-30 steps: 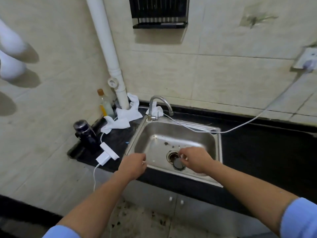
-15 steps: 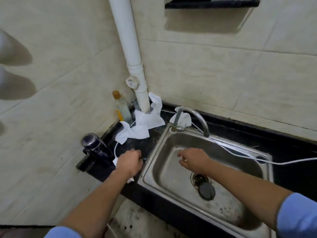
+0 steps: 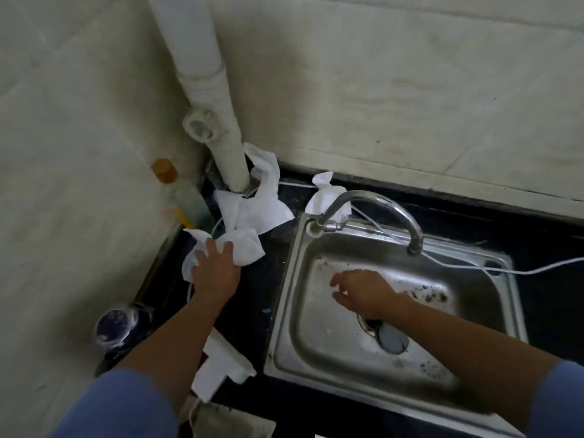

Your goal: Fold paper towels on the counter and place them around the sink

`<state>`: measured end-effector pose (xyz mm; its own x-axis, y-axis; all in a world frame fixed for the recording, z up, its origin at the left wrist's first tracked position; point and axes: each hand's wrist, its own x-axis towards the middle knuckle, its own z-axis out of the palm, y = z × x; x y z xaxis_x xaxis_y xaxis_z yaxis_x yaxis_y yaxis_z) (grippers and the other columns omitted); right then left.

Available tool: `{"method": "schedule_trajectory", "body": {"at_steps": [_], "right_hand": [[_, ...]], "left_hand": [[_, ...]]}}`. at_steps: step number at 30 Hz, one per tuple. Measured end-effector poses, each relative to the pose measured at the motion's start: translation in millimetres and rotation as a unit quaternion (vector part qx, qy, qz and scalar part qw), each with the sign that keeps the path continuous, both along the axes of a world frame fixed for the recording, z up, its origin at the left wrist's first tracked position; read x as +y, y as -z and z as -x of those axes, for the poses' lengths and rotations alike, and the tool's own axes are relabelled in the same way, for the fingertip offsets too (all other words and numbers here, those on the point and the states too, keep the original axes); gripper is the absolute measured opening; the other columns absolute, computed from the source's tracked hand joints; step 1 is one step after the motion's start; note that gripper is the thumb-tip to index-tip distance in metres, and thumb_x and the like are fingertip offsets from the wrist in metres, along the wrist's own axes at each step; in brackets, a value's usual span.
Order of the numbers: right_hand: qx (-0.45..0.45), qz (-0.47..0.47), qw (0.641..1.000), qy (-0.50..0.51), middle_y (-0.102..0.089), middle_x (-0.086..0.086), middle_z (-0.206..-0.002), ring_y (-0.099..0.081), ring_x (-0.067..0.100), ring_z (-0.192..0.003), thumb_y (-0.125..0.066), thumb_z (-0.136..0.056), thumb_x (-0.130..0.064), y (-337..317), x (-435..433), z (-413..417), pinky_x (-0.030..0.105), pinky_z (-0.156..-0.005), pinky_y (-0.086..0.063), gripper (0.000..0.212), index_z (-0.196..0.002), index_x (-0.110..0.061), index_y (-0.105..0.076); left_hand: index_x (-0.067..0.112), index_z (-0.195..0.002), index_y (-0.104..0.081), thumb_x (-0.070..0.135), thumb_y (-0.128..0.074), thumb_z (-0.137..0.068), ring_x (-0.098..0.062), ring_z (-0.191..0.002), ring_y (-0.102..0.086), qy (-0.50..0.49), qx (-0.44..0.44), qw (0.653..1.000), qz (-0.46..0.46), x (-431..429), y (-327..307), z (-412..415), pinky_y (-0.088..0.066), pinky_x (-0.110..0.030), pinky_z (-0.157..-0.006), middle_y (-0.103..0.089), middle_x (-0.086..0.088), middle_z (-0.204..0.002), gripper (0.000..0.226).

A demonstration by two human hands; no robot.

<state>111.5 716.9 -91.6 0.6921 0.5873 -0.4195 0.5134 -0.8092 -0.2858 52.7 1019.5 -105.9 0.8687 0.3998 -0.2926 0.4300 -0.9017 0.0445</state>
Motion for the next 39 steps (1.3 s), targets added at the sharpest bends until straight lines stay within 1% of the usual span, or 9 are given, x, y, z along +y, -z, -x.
{"method": "schedule_trajectory", "body": {"at_steps": [3, 6, 10, 20, 22, 26, 30, 33, 39], "right_hand": [[0.017, 0.020, 1.000, 0.013, -0.062, -0.004, -0.121, -0.058, 0.016, -0.109, -0.045, -0.096, -0.045, 14.1, 6.4, 3.0, 0.030, -0.092, -0.043, 0.036, -0.128, -0.030, -0.053], [0.025, 0.029, 0.999, 0.016, -0.064, -0.002, -0.119, -0.060, 0.017, -0.105, -0.045, -0.096, -0.044, 21.4, 13.0, 6.3, 0.029, -0.089, -0.045, 0.037, -0.129, -0.028, -0.053], [0.026, 0.039, 0.998, 0.035, -0.064, -0.001, -0.120, -0.059, 0.018, -0.107, -0.046, -0.096, -0.043, 22.2, 13.1, 5.8, 0.031, -0.091, -0.046, 0.037, -0.129, -0.028, -0.053], [-0.005, 0.047, 0.995, 0.086, -0.064, -0.001, -0.121, -0.058, 0.020, -0.109, -0.049, -0.094, -0.042, -6.5, -48.7, 25.6, 0.032, -0.091, -0.046, 0.037, -0.128, -0.027, -0.055], [-0.024, 0.043, 0.994, 0.092, -0.064, 0.002, -0.120, -0.059, 0.022, -0.109, -0.049, -0.093, -0.041, -17.2, -75.8, 38.6, 0.033, -0.089, -0.047, 0.036, -0.126, -0.027, -0.056], [-0.057, 0.040, 0.993, 0.096, -0.067, 0.001, -0.114, -0.060, 0.023, -0.106, -0.048, -0.092, -0.043, -36.5, -147.6, 74.9, 0.033, -0.086, -0.048, 0.035, -0.122, -0.027, -0.057], [-0.057, 0.031, 0.988, 0.139, -0.066, 0.000, -0.114, -0.060, 0.024, -0.106, -0.047, -0.093, -0.043, -54.2, -232.3, 118.8, 0.033, -0.084, -0.047, 0.037, -0.125, -0.028, -0.055], [-0.078, 0.033, 0.981, 0.175, -0.067, 0.001, -0.106, -0.062, 0.026, -0.101, -0.048, -0.091, -0.043, -65.6, -297.9, 151.1, 0.035, -0.080, -0.049, 0.029, -0.112, -0.027, -0.059], [-0.100, 0.047, 0.953, 0.280, -0.068, 0.000, -0.107, -0.063, 0.026, -0.101, -0.049, -0.090, -0.045, -84.5, -413.1, 205.8, 0.035, -0.079, -0.049, 0.029, -0.114, -0.030, -0.058]], "left_hand": [[0.020, -0.136, -0.039, 0.035, -0.047, -0.096, -0.040, -0.117, -0.043, 0.013, 0.030, 0.999, 0.012, 3.1, 16.8, -7.9, -0.045, -0.051, -0.091, -0.028, -0.017, -0.142, 0.044], [0.008, -0.128, -0.047, 0.021, -0.041, -0.099, -0.036, -0.115, -0.048, -0.028, 0.031, 0.998, 0.042, 2.6, 17.6, -13.9, -0.044, -0.046, -0.094, -0.040, -0.019, -0.135, 0.032], [0.003, -0.103, -0.056, 0.001, -0.048, -0.088, -0.036, -0.095, -0.057, 0.033, -0.026, 0.997, 0.068, 8.8, 15.7, -20.2, -0.048, -0.042, -0.078, -0.057, -0.019, -0.110, 0.017], [0.000, -0.085, -0.062, -0.008, -0.055, -0.079, -0.033, -0.076, -0.058, 0.112, -0.172, 0.971, 0.120, -41.7, -35.8, -9.4, -0.037, -0.033, -0.060, -0.059, -0.016, -0.087, 0.012], [-0.002, -0.081, -0.062, -0.010, -0.057, -0.078, -0.033, -0.072, -0.058, 0.136, -0.194, 0.962, 0.134, -68.2, -47.8, -4.3, -0.036, -0.032, -0.058, -0.059, -0.017, -0.084, 0.010], [0.002, -0.082, -0.062, 0.002, -0.056, -0.077, -0.034, -0.073, -0.059, 0.190, -0.213, 0.947, 0.147, -139.4, -72.5, 11.1, -0.049, -0.041, -0.063, -0.059, -0.015, -0.084, 0.008], [0.008, -0.091, -0.064, 0.002, -0.058, -0.080, -0.035, -0.082, -0.059, 0.231, -0.222, 0.938, 0.136, -232.1, -95.6, 28.9, -0.048, -0.040, -0.070, -0.060, -0.011, -0.094, 0.014], [0.010, -0.095, -0.064, 0.005, -0.057, -0.083, -0.031, -0.085, -0.059, 0.268, -0.230, 0.925, 0.143, -307.9, -109.5, 41.0, -0.049, -0.038, -0.073, -0.062, -0.008, -0.098, 0.014], [0.011, -0.095, -0.061, 0.004, -0.055, -0.082, -0.031, -0.085, -0.057, 0.373, -0.214, 0.884, 0.183, -444.0, -123.0, 53.7, -0.039, -0.033, -0.066, -0.059, -0.007, -0.098, 0.016]]}}
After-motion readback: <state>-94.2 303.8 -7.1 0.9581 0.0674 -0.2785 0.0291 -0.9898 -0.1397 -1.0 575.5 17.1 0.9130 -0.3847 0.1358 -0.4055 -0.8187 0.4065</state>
